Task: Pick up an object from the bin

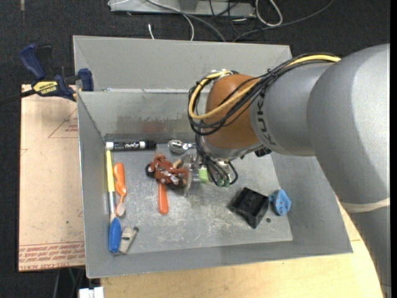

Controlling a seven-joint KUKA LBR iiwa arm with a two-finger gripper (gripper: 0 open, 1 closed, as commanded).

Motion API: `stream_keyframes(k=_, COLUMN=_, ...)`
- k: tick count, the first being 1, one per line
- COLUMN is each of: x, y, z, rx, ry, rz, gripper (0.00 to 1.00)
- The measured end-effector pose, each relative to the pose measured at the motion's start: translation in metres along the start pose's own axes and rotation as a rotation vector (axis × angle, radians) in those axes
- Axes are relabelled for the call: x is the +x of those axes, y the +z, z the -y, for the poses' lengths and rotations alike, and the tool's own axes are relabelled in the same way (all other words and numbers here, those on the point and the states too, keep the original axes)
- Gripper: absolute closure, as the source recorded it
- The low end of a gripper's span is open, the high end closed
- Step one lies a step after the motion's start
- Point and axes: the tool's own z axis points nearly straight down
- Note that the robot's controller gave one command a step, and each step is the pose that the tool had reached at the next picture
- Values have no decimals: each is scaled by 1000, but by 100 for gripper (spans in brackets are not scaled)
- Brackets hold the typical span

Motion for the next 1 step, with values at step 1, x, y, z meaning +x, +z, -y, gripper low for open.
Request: stream_keyframes(k=1, x=0, y=0, z=0, rx=0, ry=0, rz=0, gripper=100)
